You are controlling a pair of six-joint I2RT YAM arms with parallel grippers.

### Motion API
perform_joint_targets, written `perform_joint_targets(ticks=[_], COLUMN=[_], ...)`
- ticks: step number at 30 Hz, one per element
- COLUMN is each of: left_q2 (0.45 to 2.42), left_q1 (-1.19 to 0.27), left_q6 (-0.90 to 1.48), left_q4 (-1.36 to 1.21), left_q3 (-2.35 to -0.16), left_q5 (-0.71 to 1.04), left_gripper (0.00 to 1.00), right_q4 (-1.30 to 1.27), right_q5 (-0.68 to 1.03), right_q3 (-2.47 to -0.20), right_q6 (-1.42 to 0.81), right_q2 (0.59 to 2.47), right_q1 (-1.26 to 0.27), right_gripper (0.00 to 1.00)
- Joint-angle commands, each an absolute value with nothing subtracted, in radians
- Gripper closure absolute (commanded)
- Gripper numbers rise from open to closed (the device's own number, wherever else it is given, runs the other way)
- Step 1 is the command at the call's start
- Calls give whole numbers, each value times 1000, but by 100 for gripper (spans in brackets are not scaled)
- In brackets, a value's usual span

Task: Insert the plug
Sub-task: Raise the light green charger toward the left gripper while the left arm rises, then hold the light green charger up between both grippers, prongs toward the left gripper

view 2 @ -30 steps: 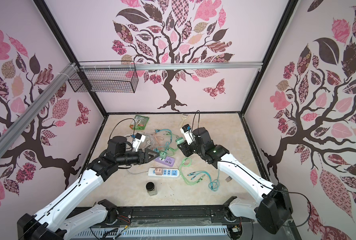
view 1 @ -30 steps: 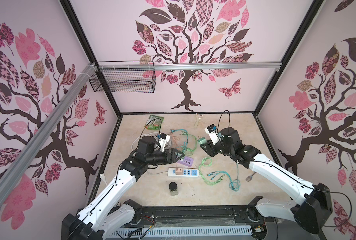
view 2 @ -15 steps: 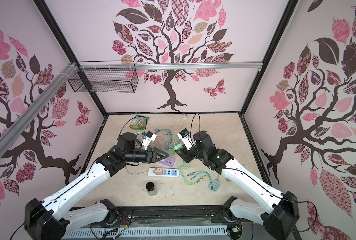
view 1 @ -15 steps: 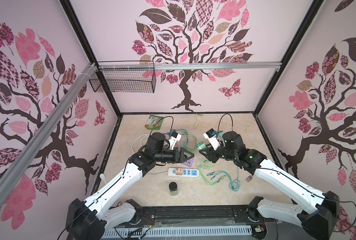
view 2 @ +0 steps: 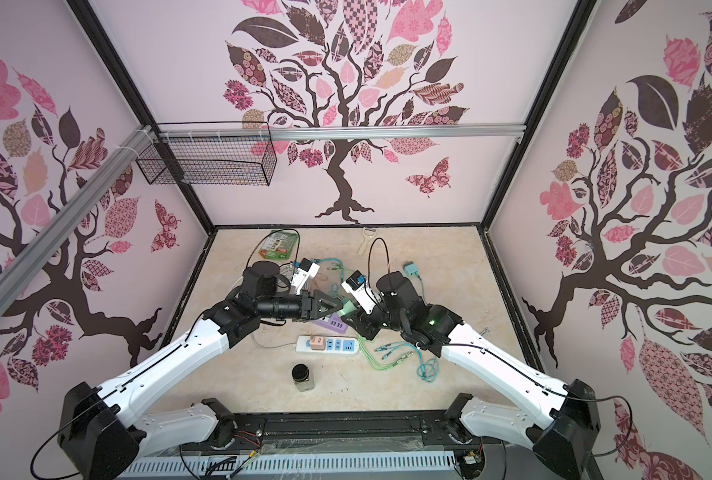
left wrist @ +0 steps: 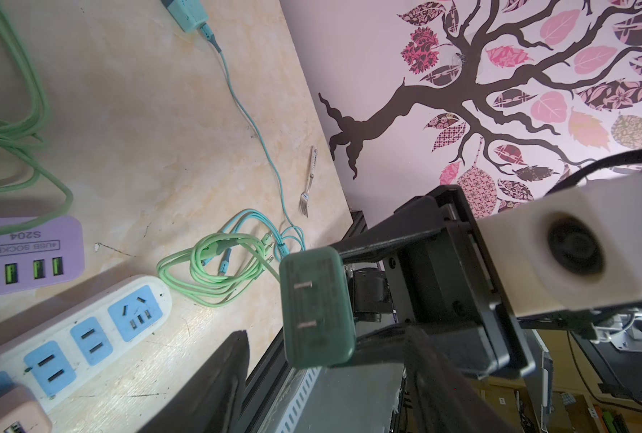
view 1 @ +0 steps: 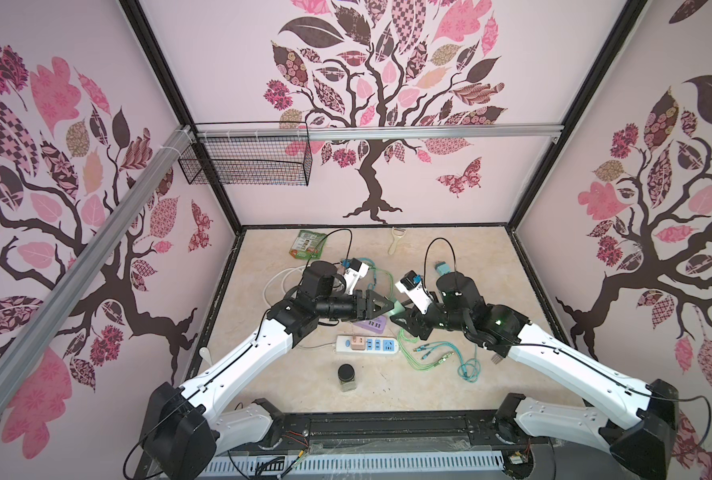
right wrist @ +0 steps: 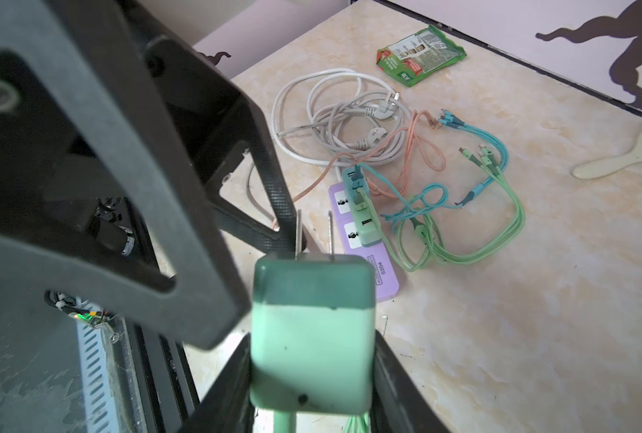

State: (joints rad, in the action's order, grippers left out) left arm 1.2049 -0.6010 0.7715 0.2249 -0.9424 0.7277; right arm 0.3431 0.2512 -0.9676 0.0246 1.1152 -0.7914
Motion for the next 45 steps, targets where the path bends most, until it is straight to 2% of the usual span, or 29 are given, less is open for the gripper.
perform_joint_targets(ticks=[1,7,15,26,31,37,41,45], left_q2=[1212,1220,1226,1226,1220,1220,1214,1191], left_q1=[-604,-604,-606,-607,-607,-606,-607,-607], left_q6=[774,775,765,761,752,725,726,741], left_q4=[201,199,199,199,199,195,160,83], left_q3=[-984,-985,-976,-972,-969,-954,-933,-895], left_q5=[744,774,814,818,792,747,708,657], left_gripper=[36,48,53,73,86,99,100,100], right_q4=[362,365,364,365,347,338,360,330], right_q5=[258,243,238,230,173,-14,-44,17], right_q3=[-1002,-1017,-1037,-1044,-1023,-971,-958,-920], right_q6=[43,58,79,91,52,-67,-110,-212], right_q2=[1103,1122,1146,1152,1131,1045,974,893], right_q1=[-811,-829,-833,-837,-836,-837,-837,-836], right_gripper=[71,71,71,70,52,40,35,33])
